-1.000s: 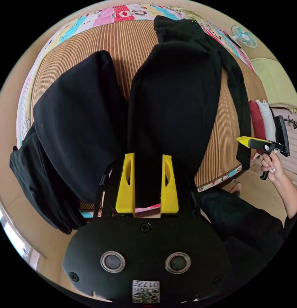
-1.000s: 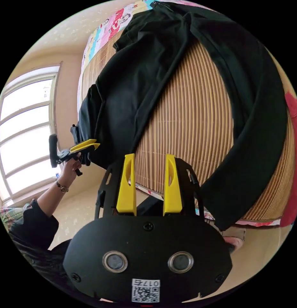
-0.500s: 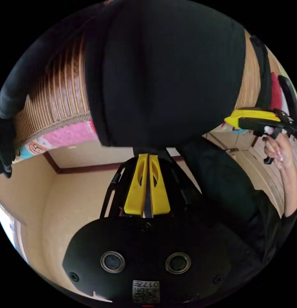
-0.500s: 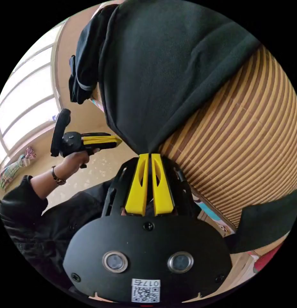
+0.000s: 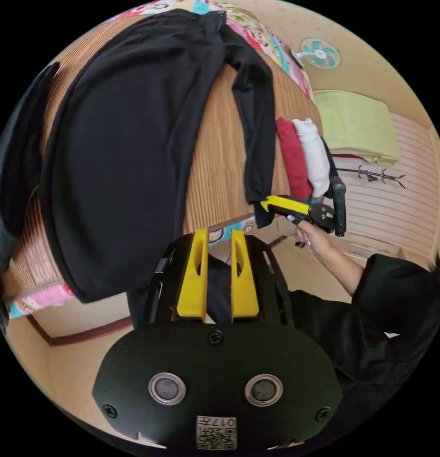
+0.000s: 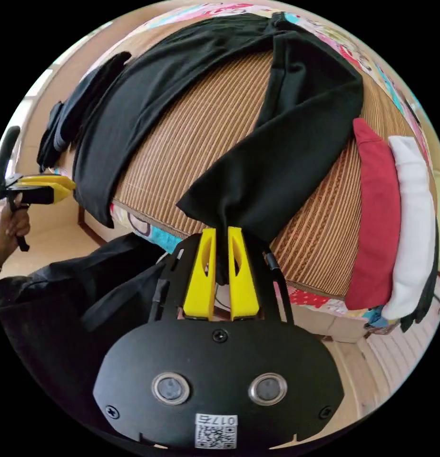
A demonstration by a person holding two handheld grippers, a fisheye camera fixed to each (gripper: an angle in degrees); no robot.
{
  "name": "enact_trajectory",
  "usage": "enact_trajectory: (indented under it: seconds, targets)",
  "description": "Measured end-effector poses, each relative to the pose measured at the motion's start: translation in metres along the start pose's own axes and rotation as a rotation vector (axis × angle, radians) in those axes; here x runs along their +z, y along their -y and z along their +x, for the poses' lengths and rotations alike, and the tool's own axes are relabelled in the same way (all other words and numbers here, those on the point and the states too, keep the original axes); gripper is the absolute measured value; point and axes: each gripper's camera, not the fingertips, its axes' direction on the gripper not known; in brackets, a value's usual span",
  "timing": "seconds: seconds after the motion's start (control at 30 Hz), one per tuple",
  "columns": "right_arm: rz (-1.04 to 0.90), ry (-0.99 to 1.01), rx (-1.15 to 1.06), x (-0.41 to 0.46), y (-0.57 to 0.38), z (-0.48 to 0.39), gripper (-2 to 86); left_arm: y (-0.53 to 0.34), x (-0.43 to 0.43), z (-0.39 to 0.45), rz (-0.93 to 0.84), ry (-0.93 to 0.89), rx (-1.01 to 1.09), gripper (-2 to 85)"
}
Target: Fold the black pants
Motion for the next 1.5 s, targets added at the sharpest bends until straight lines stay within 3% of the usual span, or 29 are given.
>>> enact_trajectory:
  seconds: [0.13, 0.2, 0.27, 0.3, 0.43, 0.6, 0.77, 0.9, 1.0, 1.07, 1.17, 1.23, 1.4, 1.5]
  targets:
    - [0.2, 0.295, 0.119, -0.053, -0.063, 0.021, 4.2, 0.045, 0.022, 0.041, -0.048, -0.087, 0.044, 15.6]
    - [0.204, 0.329, 0.096, -0.06, -0.076, 0.019, 4.2, 0.061, 0.048, 0.06, -0.132, -0.214, 0.043, 18.9]
    - [0.211, 0.325, 0.049, -0.065, -0.087, 0.012, 4.3, 0.063, 0.068, 0.067, -0.218, -0.176, 0.003, 17.4]
    - [0.206, 0.336, 0.045, -0.066, -0.095, 0.012, 4.6, 0.059, 0.076, 0.069, -0.246, -0.119, -0.022, 11.7]
    - [0.116, 0.449, 0.0, -0.078, -0.112, 0.036, 8.0, 0.024, 0.066, 0.075, -0.134, -0.14, -0.012, 2.5]
    - [0.375, 0.598, 0.112, -0.133, -0.06, 0.11, 16.0, -0.031, 0.041, 0.105, -0.016, -0.088, 0.121, 0.6]
    - [0.335, 0.506, 0.064, -0.12, 0.115, 0.124, 21.0, -0.063, 0.032, 0.113, 0.035, -0.115, 0.208, 0.3]
    - [0.208, 0.189, 0.19, -0.078, 0.248, 0.119, 21.2, -0.094, 0.025, 0.093, 0.105, -0.159, 0.192, 0.1]
    - [0.165, -0.051, 0.255, -0.057, 0.295, 0.108, 18.0, -0.123, 0.014, 0.066, 0.188, -0.266, 0.141, 0.0]
    - [0.224, -0.057, 0.287, -0.06, 0.304, 0.098, 9.8, -0.144, 0.008, 0.042, 0.262, -0.38, 0.11, 0.0]
    - [0.428, 0.022, 0.178, -0.082, 0.301, 0.045, 3.5, -0.191, -0.004, -0.014, 0.365, -0.575, -0.006, 0.0]
    - [0.5, 0.06, 0.034, -0.089, 0.307, -0.028, 2.2, -0.23, -0.022, -0.045, 0.448, -0.591, -0.051, 0.0]
    - [0.54, 0.165, -0.301, -0.059, 0.341, -0.208, 1.1, -0.345, -0.065, -0.139, 0.593, -0.478, -0.247, 0.0]
    - [0.435, 0.203, -0.299, -0.005, 0.375, -0.291, 1.3, -0.394, -0.085, -0.177, 0.623, -0.32, -0.32, 0.0]
